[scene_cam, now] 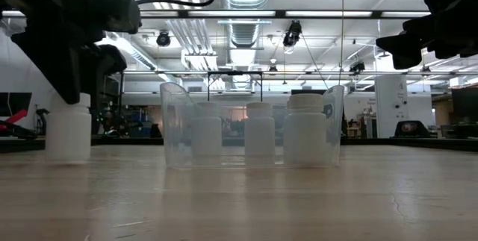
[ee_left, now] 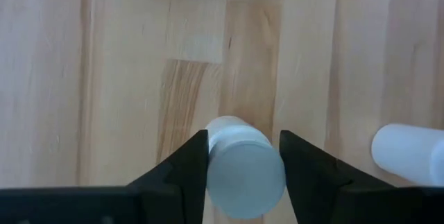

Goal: Pick and place pill bottles into a basket
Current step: Put the white medicine bottle into the transparent bin

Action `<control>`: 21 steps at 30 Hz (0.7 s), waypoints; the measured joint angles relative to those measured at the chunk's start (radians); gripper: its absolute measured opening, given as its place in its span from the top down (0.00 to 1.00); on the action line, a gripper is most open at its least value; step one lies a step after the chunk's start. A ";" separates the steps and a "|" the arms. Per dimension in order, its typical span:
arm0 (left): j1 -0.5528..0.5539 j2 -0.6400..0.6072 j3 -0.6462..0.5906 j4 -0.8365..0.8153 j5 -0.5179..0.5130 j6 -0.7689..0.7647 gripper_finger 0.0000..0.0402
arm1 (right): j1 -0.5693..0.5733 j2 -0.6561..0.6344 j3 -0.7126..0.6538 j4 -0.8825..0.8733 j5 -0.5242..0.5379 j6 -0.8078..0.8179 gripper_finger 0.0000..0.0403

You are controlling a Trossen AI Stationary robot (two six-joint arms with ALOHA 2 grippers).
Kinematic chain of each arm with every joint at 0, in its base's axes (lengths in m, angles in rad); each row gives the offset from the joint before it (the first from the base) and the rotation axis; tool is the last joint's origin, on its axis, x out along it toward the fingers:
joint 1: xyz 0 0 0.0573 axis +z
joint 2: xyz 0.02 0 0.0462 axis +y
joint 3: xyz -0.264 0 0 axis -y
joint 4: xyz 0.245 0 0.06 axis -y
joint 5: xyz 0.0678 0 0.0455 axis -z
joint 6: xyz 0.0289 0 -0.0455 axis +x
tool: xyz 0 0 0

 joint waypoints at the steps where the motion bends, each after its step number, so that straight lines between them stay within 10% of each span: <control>1: 0.000 0.000 0.007 -0.009 0.001 0.000 0.66 | 0.000 0.000 0.000 0.000 0.000 0.004 0.34; 21: 0.043 0.115 0.473 -0.407 -0.009 0.056 0.66 | 0.000 0.000 0.000 0.000 0.000 0.000 0.34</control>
